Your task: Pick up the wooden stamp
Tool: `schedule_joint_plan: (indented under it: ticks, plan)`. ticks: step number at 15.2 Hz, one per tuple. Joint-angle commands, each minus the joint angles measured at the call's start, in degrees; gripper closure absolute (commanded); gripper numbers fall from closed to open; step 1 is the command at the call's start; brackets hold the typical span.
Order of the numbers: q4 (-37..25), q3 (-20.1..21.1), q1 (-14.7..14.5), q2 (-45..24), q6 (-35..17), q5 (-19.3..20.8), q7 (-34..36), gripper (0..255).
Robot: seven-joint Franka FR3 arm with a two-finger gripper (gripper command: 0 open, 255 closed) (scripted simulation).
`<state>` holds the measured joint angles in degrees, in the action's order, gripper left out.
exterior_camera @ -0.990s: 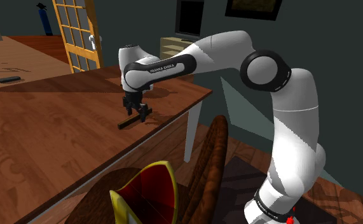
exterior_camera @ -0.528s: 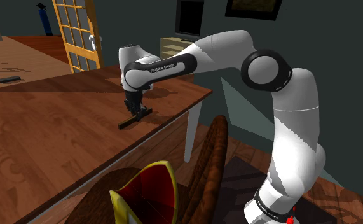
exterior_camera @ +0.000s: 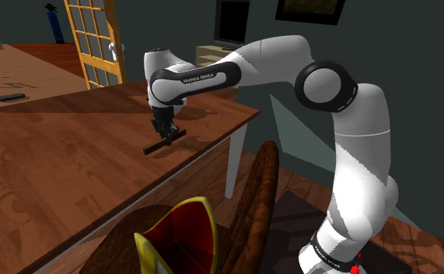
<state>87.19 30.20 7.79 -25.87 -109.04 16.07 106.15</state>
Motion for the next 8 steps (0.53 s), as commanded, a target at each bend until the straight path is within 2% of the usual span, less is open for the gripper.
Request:
schedule_joint_plan:
  ticks: [1, 8]
  plan:
    - [-1.0, 0.1, 0.0, 0.4, 1.4, -0.3, -0.3, 255]
    - [-5.5, 0.4, -0.3, 1.1, 6.4, -0.9, -1.0, 255]
